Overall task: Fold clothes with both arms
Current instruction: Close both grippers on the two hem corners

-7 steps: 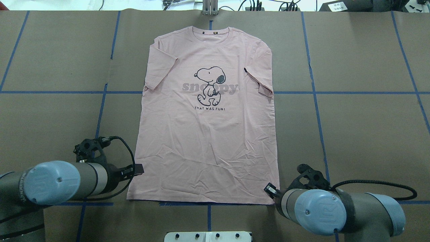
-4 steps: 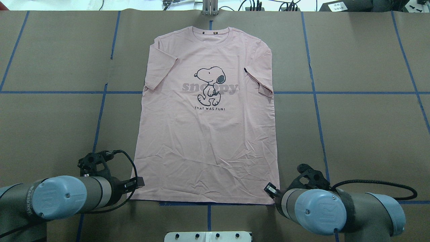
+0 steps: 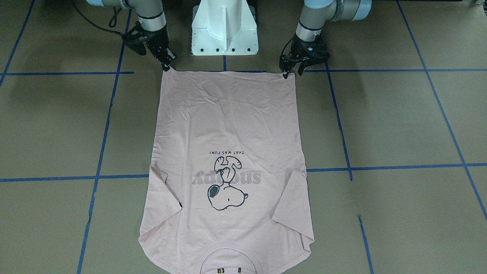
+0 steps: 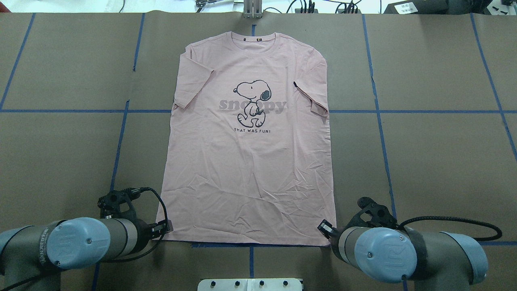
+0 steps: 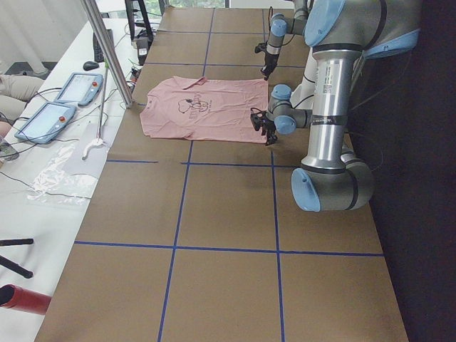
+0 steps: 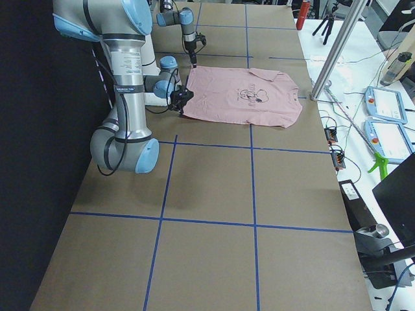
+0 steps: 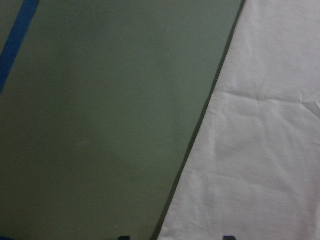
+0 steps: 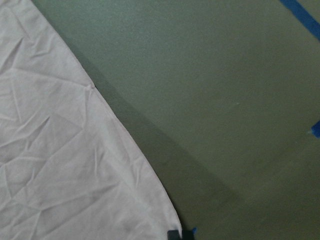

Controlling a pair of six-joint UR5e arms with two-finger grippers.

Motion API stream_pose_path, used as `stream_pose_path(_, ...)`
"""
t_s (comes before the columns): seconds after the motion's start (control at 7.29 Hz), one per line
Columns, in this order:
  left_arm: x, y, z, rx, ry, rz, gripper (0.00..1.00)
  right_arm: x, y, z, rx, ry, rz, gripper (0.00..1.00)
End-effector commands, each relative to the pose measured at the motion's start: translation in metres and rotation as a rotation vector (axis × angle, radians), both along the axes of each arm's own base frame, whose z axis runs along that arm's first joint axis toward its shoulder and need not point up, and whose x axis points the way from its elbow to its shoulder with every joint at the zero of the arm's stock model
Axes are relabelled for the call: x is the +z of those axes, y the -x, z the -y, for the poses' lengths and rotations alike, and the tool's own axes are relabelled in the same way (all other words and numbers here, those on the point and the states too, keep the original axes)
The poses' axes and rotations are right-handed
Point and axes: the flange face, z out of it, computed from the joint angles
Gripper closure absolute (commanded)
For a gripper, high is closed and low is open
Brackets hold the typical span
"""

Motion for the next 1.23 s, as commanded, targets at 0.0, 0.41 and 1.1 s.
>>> stream_pose_path(0.0, 0.0014, -0.0013, -0.0021, 0.005, 0.001, 0.003, 0.52, 0.0002, -0.0001, 0.0000, 0.000, 0.000, 0.000, 1.00)
stream_pose_path(0.41, 0.0030, -0.0014, -0.0037, 0.008, 0.002, 0.006, 0.63, -0.0006, 0.0002, 0.0000, 0.000, -0.001, 0.001, 1.00)
stream_pose_path(1.1, 0.0062, -0.0036, -0.0105, 0.022, 0.004, 0.016, 0.61, -0.0014, 0.0004, 0.0001, 0.001, 0.000, 0.003, 1.00)
